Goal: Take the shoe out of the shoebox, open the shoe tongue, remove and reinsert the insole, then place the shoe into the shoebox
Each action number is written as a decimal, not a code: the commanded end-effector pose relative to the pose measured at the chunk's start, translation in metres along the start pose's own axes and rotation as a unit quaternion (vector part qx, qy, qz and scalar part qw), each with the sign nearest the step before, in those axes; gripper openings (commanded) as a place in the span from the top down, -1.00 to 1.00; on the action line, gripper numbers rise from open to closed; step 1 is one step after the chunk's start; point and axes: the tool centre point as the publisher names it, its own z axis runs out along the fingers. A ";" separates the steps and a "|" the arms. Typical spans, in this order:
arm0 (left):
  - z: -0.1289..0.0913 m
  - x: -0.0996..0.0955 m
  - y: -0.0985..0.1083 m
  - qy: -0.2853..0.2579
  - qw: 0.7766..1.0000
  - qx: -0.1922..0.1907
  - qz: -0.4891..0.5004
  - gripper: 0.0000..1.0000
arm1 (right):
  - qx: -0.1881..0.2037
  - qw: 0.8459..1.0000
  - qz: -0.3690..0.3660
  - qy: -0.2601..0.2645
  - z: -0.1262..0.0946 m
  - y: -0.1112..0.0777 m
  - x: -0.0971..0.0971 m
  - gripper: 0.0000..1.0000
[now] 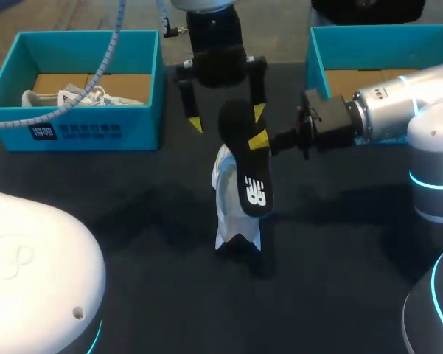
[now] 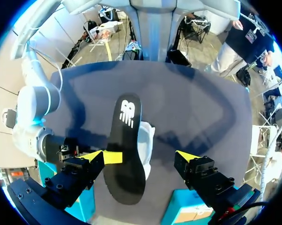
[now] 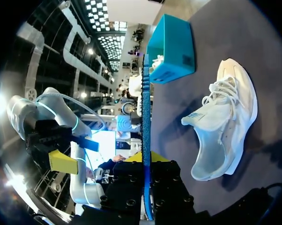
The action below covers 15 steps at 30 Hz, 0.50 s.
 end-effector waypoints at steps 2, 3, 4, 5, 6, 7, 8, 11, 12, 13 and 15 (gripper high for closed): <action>0.005 -0.002 0.006 -0.004 1.000 -0.006 -0.007 -1.00 | -0.006 1.000 0.001 0.005 0.002 -0.003 0.000 1.00; 0.005 -0.003 0.007 -0.005 1.000 -0.006 -0.008 -1.00 | -0.008 1.000 0.001 0.006 0.002 -0.003 0.000 1.00; 0.005 -0.005 0.008 -0.007 1.000 -0.011 -0.008 -1.00 | -0.011 1.000 0.003 0.007 0.002 -0.004 0.000 1.00; 0.006 -0.006 0.009 -0.009 1.000 -0.016 -0.012 -1.00 | -0.014 1.000 0.009 0.009 0.002 -0.005 -0.001 1.00; 0.006 -0.007 0.010 -0.009 1.000 -0.016 -0.012 -1.00 | -0.015 1.000 0.018 0.009 0.002 -0.006 -0.002 1.00; 0.006 -0.007 0.010 -0.009 1.000 -0.015 -0.013 -1.00 | -0.015 1.000 0.020 0.011 0.002 -0.006 -0.002 1.00; 0.006 -0.008 0.010 -0.009 1.000 -0.018 -0.013 -1.00 | -0.017 1.000 0.021 0.013 0.002 -0.006 -0.002 1.00; 0.007 -0.009 0.011 -0.011 1.000 -0.022 -0.018 -1.00 | -0.021 0.999 0.025 0.013 0.002 -0.006 -0.002 1.00; 0.009 -0.009 0.012 -0.010 0.999 -0.026 -0.019 -1.00 | -0.024 0.999 0.028 0.014 0.002 -0.006 -0.001 1.00; 0.010 -0.009 0.012 -0.010 0.999 -0.026 -0.020 -1.00 | -0.025 0.999 0.029 0.014 0.001 -0.006 -0.001 1.00; 0.014 -0.009 0.013 -0.011 0.999 -0.026 -0.023 -1.00 | -0.035 0.999 0.030 0.019 0.001 -0.006 -0.001 1.00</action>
